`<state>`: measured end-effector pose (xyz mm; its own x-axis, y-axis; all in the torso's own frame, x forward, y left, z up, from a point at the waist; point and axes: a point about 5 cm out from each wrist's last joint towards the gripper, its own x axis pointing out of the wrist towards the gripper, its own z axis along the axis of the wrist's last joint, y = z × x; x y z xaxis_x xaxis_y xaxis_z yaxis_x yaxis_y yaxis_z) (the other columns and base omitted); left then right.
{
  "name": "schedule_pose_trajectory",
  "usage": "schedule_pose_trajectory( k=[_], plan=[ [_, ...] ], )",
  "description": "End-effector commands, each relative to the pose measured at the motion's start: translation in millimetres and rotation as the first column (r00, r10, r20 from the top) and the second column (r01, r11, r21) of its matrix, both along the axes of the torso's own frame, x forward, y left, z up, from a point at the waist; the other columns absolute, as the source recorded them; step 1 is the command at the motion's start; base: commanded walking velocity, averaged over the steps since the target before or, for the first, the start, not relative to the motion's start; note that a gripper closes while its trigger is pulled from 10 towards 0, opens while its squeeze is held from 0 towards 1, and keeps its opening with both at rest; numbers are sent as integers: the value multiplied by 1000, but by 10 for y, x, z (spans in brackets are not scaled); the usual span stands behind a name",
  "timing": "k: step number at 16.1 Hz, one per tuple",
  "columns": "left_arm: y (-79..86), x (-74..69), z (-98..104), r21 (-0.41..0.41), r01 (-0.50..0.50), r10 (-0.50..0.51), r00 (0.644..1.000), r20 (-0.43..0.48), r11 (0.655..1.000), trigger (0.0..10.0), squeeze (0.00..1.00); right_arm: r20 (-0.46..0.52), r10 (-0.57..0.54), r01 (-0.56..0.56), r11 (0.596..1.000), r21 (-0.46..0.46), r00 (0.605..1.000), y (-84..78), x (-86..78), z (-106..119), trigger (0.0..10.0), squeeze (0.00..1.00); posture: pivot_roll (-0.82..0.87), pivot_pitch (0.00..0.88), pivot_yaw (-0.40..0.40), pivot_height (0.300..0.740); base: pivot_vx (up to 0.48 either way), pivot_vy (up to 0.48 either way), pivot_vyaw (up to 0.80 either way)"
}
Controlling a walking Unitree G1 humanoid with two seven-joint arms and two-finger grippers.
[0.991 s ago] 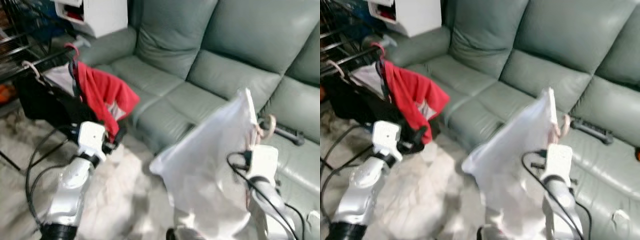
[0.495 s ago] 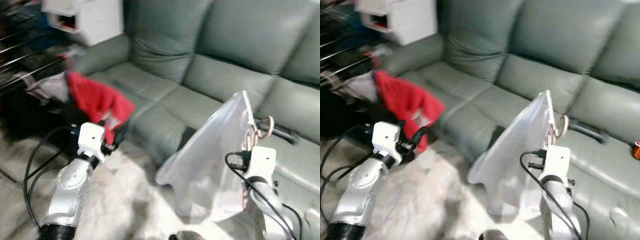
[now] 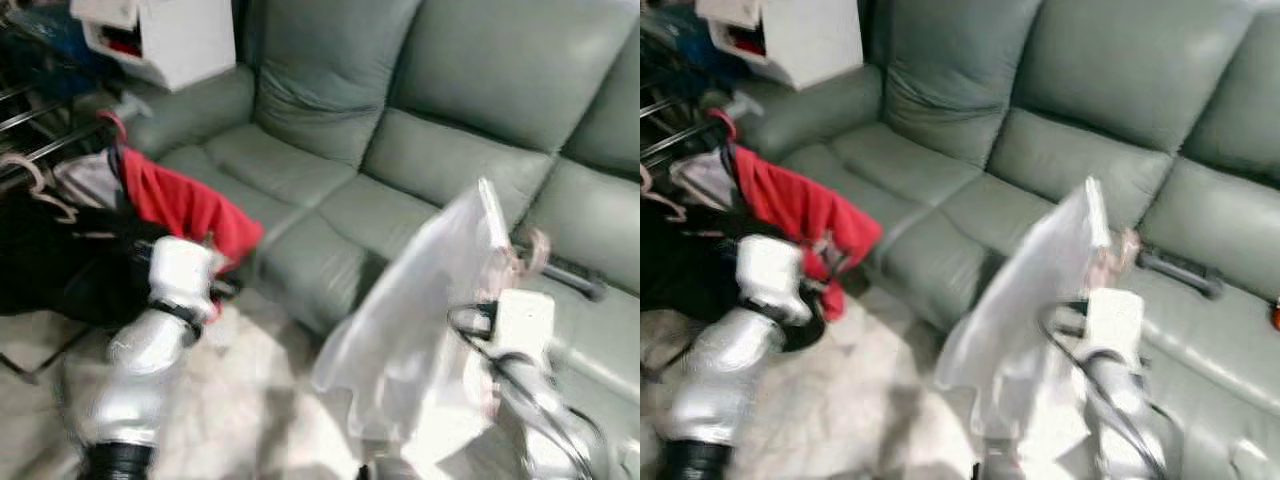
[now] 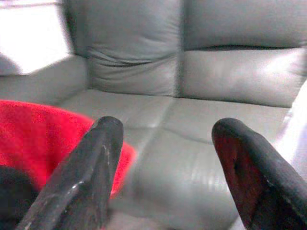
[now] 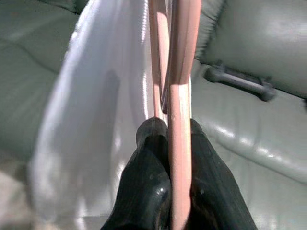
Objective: Hang hanger
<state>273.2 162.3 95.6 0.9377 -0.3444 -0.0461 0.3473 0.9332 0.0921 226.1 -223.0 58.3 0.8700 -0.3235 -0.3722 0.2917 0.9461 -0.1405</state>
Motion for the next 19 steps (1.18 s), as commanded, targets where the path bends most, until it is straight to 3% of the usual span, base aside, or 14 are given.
schedule_pose_trajectory(
  k=[1, 9, 13, 19],
  plan=[
    [134, -7, 6, 19, -38, 38, 999, -3, 999, 10000, 0, 98, 6, -5, 1000, -14, 995, 42, 84, 180, 10000, 0, -72, 10, -1, 740, 0, 0, 0],
    [185, -39, -34, 36, -53, 53, 999, -2, 998, 10000, 0, 95, -14, 14, 1000, -2, 995, 32, 75, 164, 10000, 0, -69, 4, 1, 740, 0, 0, 0],
    [194, -33, -27, 6, -52, 52, 999, -1, 999, 10000, 0, 91, -2, 0, 1000, 20, 996, 50, 102, 155, 10000, 0, -66, 0, -1, 740, 0, 0, 0],
    [207, -22, -27, 0, -57, 57, 998, -5, 998, 10000, 0, 92, 5, -7, 1000, 19, 996, 52, 111, 154, 10000, 0, -65, 0, -3, 740, 0, 337, -764]
  ],
)
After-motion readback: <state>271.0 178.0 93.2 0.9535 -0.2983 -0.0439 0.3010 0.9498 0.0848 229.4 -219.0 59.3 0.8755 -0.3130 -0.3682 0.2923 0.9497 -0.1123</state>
